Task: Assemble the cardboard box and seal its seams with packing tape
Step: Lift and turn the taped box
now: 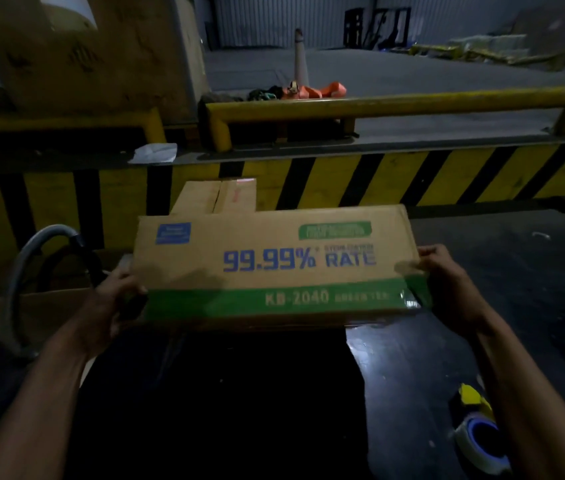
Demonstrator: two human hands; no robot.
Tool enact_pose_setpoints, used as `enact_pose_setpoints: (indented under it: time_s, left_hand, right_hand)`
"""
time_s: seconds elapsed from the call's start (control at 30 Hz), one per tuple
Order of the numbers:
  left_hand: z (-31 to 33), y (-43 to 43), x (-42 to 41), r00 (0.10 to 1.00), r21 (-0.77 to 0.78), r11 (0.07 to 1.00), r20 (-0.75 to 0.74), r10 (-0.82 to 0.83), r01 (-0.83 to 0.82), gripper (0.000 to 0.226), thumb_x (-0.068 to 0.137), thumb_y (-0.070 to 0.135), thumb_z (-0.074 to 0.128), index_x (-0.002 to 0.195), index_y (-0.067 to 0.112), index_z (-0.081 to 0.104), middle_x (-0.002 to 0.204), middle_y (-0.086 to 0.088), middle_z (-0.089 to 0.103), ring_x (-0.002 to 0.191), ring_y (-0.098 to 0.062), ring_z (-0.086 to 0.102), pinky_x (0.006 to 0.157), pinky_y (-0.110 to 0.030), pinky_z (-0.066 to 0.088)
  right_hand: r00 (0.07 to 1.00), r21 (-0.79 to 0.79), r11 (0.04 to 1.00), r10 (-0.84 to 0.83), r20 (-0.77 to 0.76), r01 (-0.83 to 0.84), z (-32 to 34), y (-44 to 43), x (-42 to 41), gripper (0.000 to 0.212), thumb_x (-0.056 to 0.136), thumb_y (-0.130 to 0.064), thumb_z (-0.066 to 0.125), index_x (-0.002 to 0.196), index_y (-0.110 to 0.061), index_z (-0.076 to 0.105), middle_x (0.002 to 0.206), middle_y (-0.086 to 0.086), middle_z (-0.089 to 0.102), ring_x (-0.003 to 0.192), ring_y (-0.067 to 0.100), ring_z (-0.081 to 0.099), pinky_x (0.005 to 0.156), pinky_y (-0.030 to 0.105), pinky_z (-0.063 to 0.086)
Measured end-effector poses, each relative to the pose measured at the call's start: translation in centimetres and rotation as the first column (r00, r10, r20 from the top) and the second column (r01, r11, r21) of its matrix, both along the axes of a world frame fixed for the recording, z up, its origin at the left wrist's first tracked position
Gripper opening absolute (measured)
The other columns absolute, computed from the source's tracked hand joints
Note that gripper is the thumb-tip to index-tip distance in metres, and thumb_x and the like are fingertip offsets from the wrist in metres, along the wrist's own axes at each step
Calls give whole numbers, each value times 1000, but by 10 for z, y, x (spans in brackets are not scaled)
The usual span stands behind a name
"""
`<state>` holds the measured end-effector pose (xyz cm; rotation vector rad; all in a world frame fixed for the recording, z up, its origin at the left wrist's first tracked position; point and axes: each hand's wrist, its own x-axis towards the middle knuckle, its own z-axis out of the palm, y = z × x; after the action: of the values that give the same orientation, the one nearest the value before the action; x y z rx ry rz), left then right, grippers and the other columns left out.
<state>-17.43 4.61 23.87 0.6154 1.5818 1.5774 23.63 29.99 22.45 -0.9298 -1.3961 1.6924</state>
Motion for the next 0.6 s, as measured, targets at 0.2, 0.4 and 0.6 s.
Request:
enact_pose_setpoints:
  time_s: [0.2, 0.4, 0.6]
  left_hand:
    - [-2, 4, 1, 991, -37, 993, -77, -114, 111, 87, 53, 61, 88, 129, 26, 63, 120, -4, 73, 104, -25, 72, 81, -44, 60]
    - [-16, -1, -1, 978, -72, 976, -30, -209, 206, 98, 35, 39, 101, 123, 36, 59, 120, -1, 73, 108, -27, 69, 93, -48, 50]
    - [-66, 0, -2, 999, -119, 992, -10, 35, -36, 83, 65, -20, 69, 136, 19, 52, 129, -15, 63, 119, -40, 58, 96, -59, 48]
  right_hand:
    - [977, 98, 995, -38, 210, 17, -7, -2, 9, 64, 76, -32, 80, 130, -20, 49, 121, 5, 65, 100, 22, 71, 76, 47, 59]
    - [979, 132, 989, 35, 202, -63, -18, -2, 22, 56, 77, -15, 78, 126, -27, 54, 128, 4, 61, 109, 27, 67, 84, 53, 58]
    - [985, -51, 996, 84, 151, -77, -56, -6, 14, 66, 70, -34, 83, 123, -19, 48, 129, 7, 58, 119, 24, 58, 92, 46, 50]
